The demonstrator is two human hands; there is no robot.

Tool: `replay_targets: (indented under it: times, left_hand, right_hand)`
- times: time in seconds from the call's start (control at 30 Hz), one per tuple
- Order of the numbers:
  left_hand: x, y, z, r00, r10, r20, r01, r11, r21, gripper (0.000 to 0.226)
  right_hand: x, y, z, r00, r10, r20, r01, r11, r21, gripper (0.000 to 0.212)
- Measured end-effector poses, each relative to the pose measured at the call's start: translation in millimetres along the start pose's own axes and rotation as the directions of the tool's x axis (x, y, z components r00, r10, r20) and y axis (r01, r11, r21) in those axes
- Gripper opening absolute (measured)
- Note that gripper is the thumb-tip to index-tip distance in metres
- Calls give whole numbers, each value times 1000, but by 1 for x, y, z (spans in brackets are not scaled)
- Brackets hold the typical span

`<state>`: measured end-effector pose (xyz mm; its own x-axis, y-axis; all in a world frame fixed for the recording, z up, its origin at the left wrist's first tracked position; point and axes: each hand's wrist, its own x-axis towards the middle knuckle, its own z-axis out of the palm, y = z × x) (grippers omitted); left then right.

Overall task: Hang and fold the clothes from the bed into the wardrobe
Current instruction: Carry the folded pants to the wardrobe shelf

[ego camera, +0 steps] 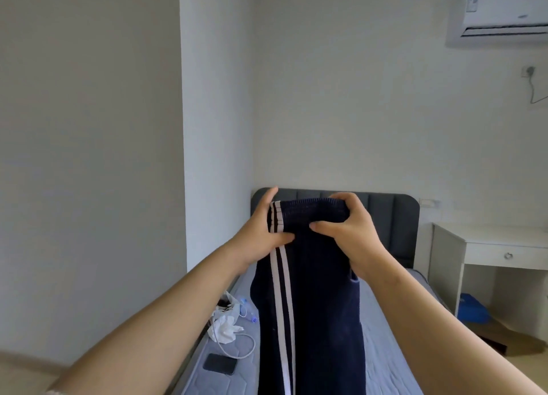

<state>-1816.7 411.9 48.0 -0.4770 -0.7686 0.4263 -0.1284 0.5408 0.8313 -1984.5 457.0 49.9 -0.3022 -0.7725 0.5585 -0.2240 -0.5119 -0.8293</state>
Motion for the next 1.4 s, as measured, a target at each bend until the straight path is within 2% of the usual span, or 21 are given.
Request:
replay_targets:
  times: [0.1, 0.13, 0.17, 0.23, 0.27, 0.33, 0.4, 0.47, 0.63, 0.7, 0.77, 0.8, 0.87, 0.93, 1.0, 1.03, 1.1, 1.17, 1.2, 1.3, 1.4]
  left_hand:
    - [3, 5, -13, 992, -35, -119, -3, 952, -306, 79]
    - [3, 6, -18, 992, -54, -111, 9, 928, -372, 77]
    - [3, 7, -22, 993, -66, -96, 22, 916, -400, 76]
    - [1, 9, -28, 995, -77, -62, 43, 907, -420, 71]
    - [1, 9, -31, 995, -95, -37, 70, 899, -431, 67]
    - [1, 9, -35, 983, -175, 54, 182, 896, -405, 48]
    - [-1, 8, -36, 942, -301, 149, 330, 909, -255, 25]
    - [-1, 5, -38, 919, -361, 158, 387, 900, -199, 20]
    - [-5, 5, -55, 954, -147, 262, 254, 859, -444, 14]
    - [-1, 5, -58, 947, -115, 300, 250, 849, -465, 13]
    - [8, -3, -56, 924, -253, 288, 348, 868, -354, 15]
    - [13, -10, -55, 904, -345, 253, 401, 889, -222, 17]
    - [23, -24, -52, 867, -470, 166, 451, 882, 137, 17]
    - [36, -37, -50, 862, -500, 86, 414, 791, 450, 16]
    - [53, -44, -46, 876, -481, 10, 398, 737, 547, 23]
    - [63, -44, -45, 879, -475, -36, 426, 750, 506, 24]
    - [85, -39, -45, 880, -462, -112, 475, 840, 264, 25]
    - [106, -27, -48, 899, -414, -142, 418, 909, -2, 18]
    - [114, -18, -51, 914, -371, -165, 359, 928, -98, 14]
    - [126, 10, -66, 952, -129, -276, 96, 987, -130, 5]
    - [124, 33, -85, 939, 110, -325, -140, 988, -72, 7]
  right_hand:
    - [1, -5, -1, 979, 147, 140, -188, 919, 348, 50]
    - [2, -7, -2, 957, 190, 220, -262, 894, 363, 44]
    - [1, -8, -3, 922, 231, 310, -325, 898, 298, 36]
    - [0, -8, -5, 855, 305, 420, -386, 915, 120, 25]
    - [1, -8, -6, 854, 318, 411, -387, 917, 95, 22]
    - [6, -10, -8, 892, 300, 338, -362, 923, 135, 18]
    - [7, -12, -8, 910, 276, 311, -342, 922, 180, 19]
    - [5, -10, -8, 899, 256, 356, -346, 913, 217, 20]
    - [0, -8, -21, 845, 162, 509, -397, 828, 396, 20]
    - [5, -8, -22, 820, 219, 529, -450, 817, 360, 22]
    - [11, -3, -21, 785, 418, 458, -530, 835, 146, 28]
    - [14, 4, -20, 772, 505, 387, -545, 838, -6, 31]
    - [18, 24, -17, 782, 566, 259, -517, 823, -236, 33]
    - [24, 42, -10, 828, 537, 158, -464, 816, -343, 25]
    - [37, 55, 0, 880, 470, 71, -389, 798, -460, 18]
    - [47, 58, 3, 906, 423, 23, -342, 764, -547, 16]
    - [68, 54, 10, 956, 286, -64, -253, 696, -672, 17]
    - [89, 39, 15, 983, 141, -114, -181, 695, -696, 19]
    - [99, 29, 17, 986, 96, -134, -161, 731, -663, 18]
    - [123, -5, 24, 981, 14, -196, -88, 923, -375, 16]
    - [131, -30, 29, 970, -151, -191, 92, 954, -285, 18]
